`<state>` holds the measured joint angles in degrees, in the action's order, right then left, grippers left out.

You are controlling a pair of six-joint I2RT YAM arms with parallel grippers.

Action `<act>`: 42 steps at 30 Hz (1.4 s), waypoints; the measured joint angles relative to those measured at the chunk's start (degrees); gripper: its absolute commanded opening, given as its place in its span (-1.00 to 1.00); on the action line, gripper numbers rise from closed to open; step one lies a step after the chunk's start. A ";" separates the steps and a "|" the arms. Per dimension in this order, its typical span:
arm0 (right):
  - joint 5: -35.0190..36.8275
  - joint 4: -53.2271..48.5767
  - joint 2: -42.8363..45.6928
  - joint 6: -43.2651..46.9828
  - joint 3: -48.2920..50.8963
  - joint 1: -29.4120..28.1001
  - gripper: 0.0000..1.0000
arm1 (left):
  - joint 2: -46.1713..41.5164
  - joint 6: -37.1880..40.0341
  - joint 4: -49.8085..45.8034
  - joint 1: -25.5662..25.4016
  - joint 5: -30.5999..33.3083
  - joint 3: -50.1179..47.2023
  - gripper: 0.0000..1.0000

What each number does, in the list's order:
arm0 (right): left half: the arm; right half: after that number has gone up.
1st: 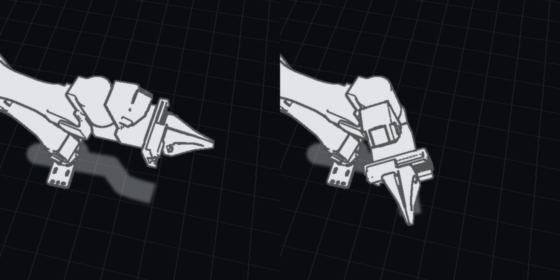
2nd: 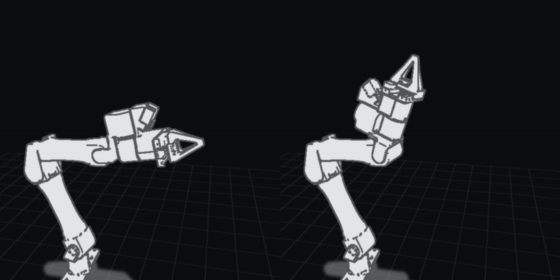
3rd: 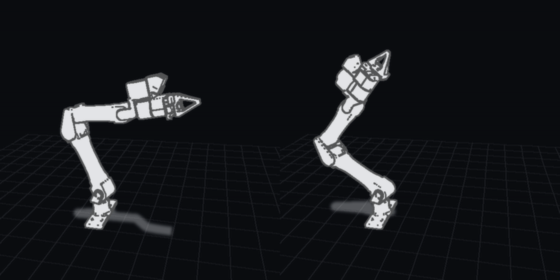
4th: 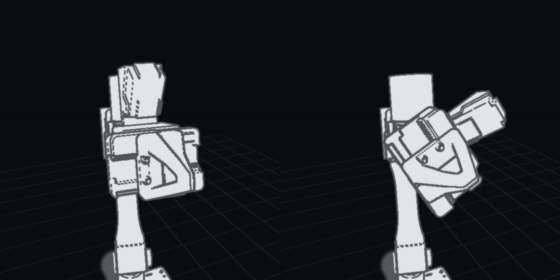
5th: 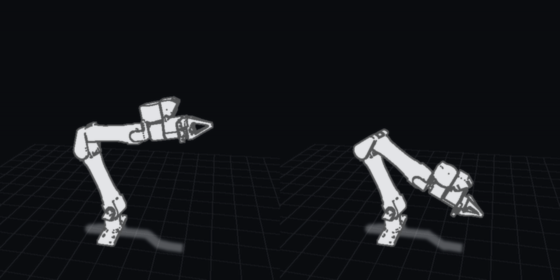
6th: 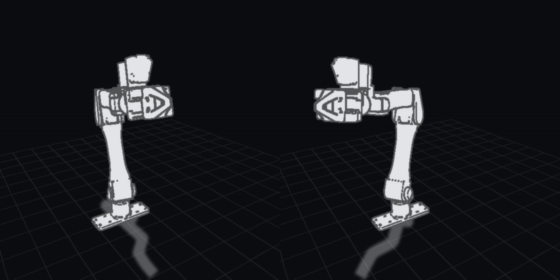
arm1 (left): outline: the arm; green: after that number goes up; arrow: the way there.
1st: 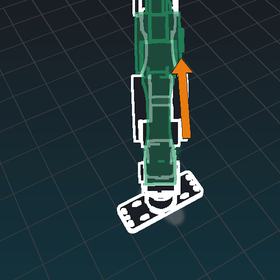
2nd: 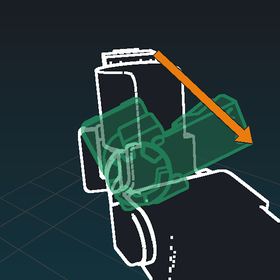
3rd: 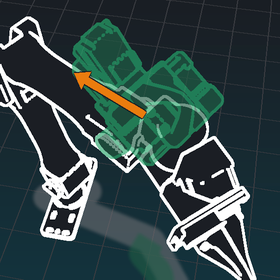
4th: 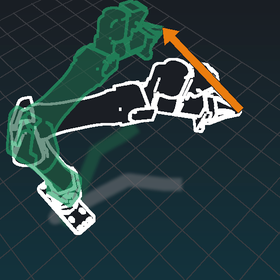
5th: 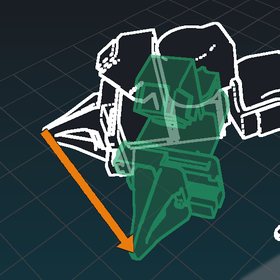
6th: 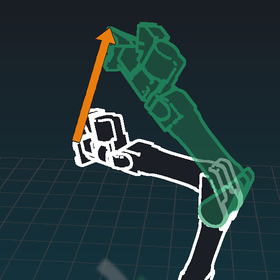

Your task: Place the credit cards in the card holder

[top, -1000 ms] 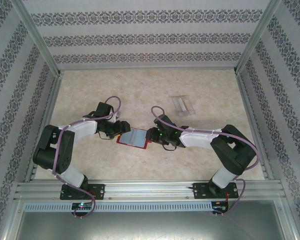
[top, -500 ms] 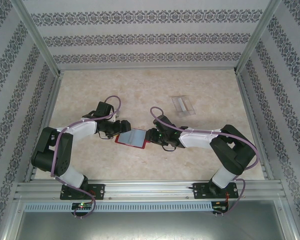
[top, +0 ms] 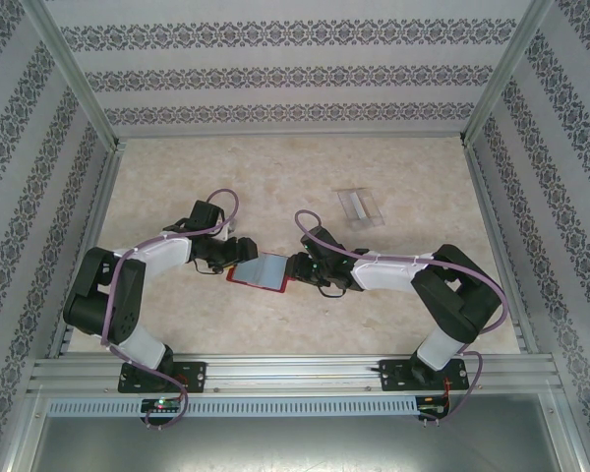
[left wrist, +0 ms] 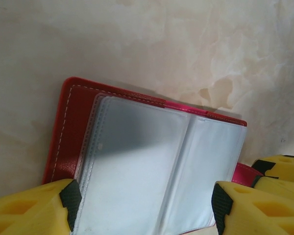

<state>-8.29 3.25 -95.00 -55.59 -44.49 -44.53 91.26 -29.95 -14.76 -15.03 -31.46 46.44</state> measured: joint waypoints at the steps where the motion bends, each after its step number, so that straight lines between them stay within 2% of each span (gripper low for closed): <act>1: -0.02 0.02 -0.04 0.00 -0.02 0.02 -0.15 | 0.02 0.00 0.00 0.00 -0.09 0.00 0.46; 20: -0.37 0.22 -3.26 -0.02 -1.86 -1.01 -0.21 | 0.46 -0.46 2.82 -1.42 -6.27 0.00 0.46; 26: 0.20 -1.53 -1.22 1.55 -1.86 -0.76 -0.16 | -0.11 -0.57 2.12 -1.49 -4.09 0.00 0.68; 31: 4.79 -8.59 10.56 7.67 -2.34 1.62 -0.12 | -3.74 -0.72 0.07 -1.46 0.52 0.11 0.73; 35: 9.94 -13.86 17.33 16.37 -5.31 7.52 -0.01 | -7.10 -0.83 -1.75 -1.46 5.22 1.01 0.76; 38: 16.02 -19.32 16.65 24.85 -10.88 11.85 0.02 | -9.62 -0.90 -3.04 -1.38 8.46 1.09 0.77; 42: 20.15 -23.47 10.36 34.64 -19.47 16.87 0.03 | -10.64 -0.92 -4.72 -1.36 10.95 1.42 0.78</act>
<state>11.86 -20.23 -84.64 -20.95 -63.96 -27.66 80.62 -30.87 -19.49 -16.38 -20.51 47.86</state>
